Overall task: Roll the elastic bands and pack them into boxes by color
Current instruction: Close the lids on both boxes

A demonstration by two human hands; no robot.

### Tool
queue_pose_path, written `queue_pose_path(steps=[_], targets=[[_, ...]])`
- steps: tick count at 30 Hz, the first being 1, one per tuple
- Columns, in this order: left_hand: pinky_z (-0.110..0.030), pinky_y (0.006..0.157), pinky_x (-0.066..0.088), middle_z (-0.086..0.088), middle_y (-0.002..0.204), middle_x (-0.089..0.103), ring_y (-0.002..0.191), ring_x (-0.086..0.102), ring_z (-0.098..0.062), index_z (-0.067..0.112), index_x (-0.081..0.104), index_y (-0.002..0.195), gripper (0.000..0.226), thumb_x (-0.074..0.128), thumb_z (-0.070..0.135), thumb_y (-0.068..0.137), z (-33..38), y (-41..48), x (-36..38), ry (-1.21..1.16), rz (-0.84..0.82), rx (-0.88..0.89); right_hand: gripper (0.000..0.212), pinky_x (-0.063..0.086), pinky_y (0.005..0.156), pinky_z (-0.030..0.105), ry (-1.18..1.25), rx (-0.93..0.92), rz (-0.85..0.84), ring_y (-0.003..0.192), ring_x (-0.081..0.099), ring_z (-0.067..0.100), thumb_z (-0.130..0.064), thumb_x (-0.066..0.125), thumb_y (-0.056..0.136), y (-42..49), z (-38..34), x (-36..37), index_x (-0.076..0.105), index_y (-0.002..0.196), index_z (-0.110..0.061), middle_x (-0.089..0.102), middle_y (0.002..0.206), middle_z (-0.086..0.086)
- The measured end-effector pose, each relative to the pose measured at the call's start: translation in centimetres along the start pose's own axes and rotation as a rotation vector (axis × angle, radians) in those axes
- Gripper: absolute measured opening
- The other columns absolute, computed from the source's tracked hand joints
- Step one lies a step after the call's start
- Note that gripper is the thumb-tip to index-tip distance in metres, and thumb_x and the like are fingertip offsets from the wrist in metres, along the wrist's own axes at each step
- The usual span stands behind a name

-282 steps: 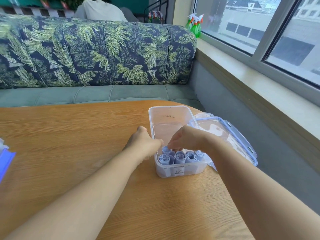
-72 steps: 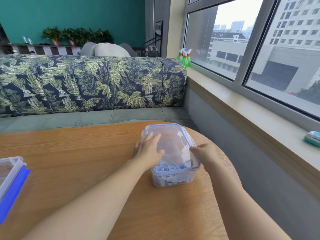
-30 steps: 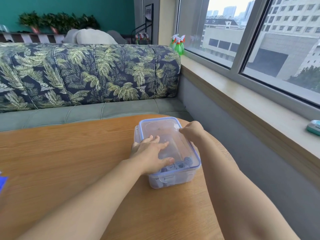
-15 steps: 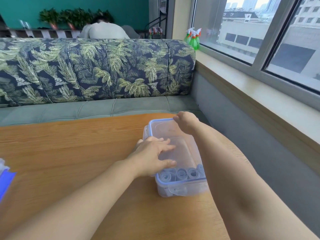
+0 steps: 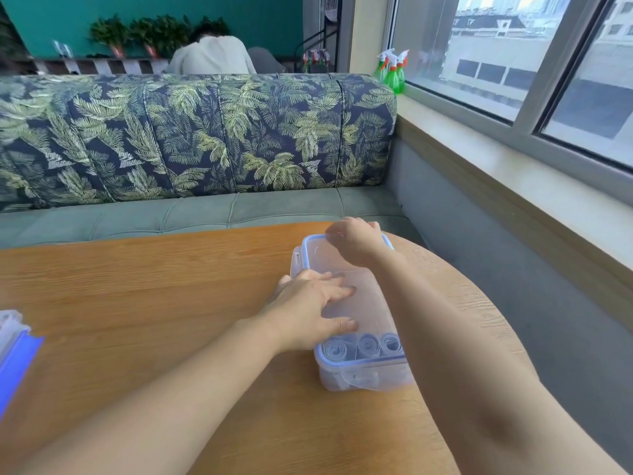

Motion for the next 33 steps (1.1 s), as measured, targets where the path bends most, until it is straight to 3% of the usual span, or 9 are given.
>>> queue_pose_path(steps=[4,11,16,18,20,23,27,30,33], targets=[[-0.038,0.112,0.011,0.018,0.157,0.024,0.145,0.009,-0.001,0.041,0.038,0.145,0.063,0.057,0.060,0.087,-0.1,0.1,0.2,-0.012,-0.005,-0.001,0.037,0.028,0.094,0.039,0.065,0.069,-0.053,0.119,0.046,0.025,-0.030,0.035,0.099,0.0,0.3,0.1,0.067,0.116,-0.024,0.062,0.119,0.002],[-0.042,0.115,0.011,0.017,0.158,0.021,0.146,0.008,-0.002,0.042,0.039,0.144,0.062,0.057,0.059,0.088,-0.1,0.0,0.1,0.001,-0.014,-0.005,0.037,0.028,0.098,0.045,0.035,0.128,-0.128,0.122,0.039,0.024,-0.028,0.031,0.098,0.2,-0.3,-0.2,0.063,0.115,-0.018,0.062,0.118,0.004],[-0.041,0.114,0.011,0.017,0.159,0.019,0.146,0.008,-0.004,0.039,0.037,0.146,0.062,0.056,0.056,0.089,0.3,-0.1,0.0,0.003,-0.028,-0.011,0.027,0.025,0.088,0.041,-0.075,0.149,-0.103,0.116,0.036,0.027,-0.019,0.028,0.098,-0.8,-1.4,-0.7,0.054,0.098,-0.016,0.060,0.112,0.005],[-0.040,0.113,0.011,0.019,0.159,0.019,0.146,0.008,-0.003,0.038,0.037,0.146,0.062,0.057,0.054,0.090,0.3,-0.2,0.0,-0.021,-0.023,-0.017,0.032,0.024,0.096,0.044,-0.100,0.132,-0.088,0.125,0.032,0.028,-0.029,0.026,0.100,-1.7,-1.3,-0.4,0.053,0.107,-0.014,0.056,0.126,0.007],[-0.041,0.113,0.011,0.022,0.158,0.018,0.147,0.009,-0.005,0.040,0.036,0.146,0.062,0.057,0.053,0.090,0.6,-0.4,-0.1,-0.027,-0.016,-0.009,0.046,0.018,0.109,0.046,-0.099,0.114,-0.119,0.142,0.019,0.028,-0.043,0.025,0.101,-3.2,-0.8,0.0,0.046,0.129,-0.012,0.040,0.146,0.011],[-0.045,0.114,0.011,0.021,0.158,0.016,0.147,0.009,-0.006,0.041,0.034,0.147,0.063,0.059,0.051,0.090,0.7,-0.6,-0.1,-0.035,-0.009,-0.020,0.064,0.006,0.119,0.043,-0.090,0.082,-0.164,0.151,0.001,0.025,-0.051,0.025,0.102,-6.0,0.3,-0.2,0.017,0.155,-0.015,0.007,0.164,0.013],[-0.036,0.120,0.012,0.008,0.156,0.030,0.145,0.023,-0.008,0.027,0.046,0.143,0.064,0.069,0.038,0.085,-0.1,-0.7,-0.2,-0.371,0.136,-0.081,0.064,0.000,0.122,0.039,-0.112,0.031,-0.153,0.152,-0.003,0.023,-0.051,0.018,0.104,-8.3,0.9,-0.4,0.007,0.158,-0.019,-0.002,0.165,0.011],[-0.021,0.106,0.027,0.002,0.154,0.037,0.139,0.036,-0.015,0.014,0.049,0.140,0.051,0.062,0.022,0.091,-1.1,-1.0,-1.0,-0.489,0.310,-0.285,0.064,0.000,0.123,0.039,-0.128,0.040,-0.149,0.152,-0.005,0.023,-0.052,0.015,0.103,-8.6,1.0,-0.3,0.005,0.158,-0.021,-0.003,0.165,0.010],[-0.030,0.095,0.045,-0.005,0.132,0.055,0.112,0.057,-0.025,0.013,0.059,0.123,0.031,0.058,0.018,0.092,-1.1,-0.7,-1.3,-0.465,0.283,-0.444,0.063,-0.001,0.123,0.040,-0.134,0.041,-0.140,0.152,-0.005,0.023,-0.052,0.013,0.103,-8.5,1.0,-0.2,0.004,0.158,-0.021,-0.003,0.165,0.010]])
Point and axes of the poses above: each hand's wrist, its own y-axis towards the middle knuckle, its own x-axis out of the palm, z = x × y, the point moved 4 cm from there along y, towards the middle knuckle
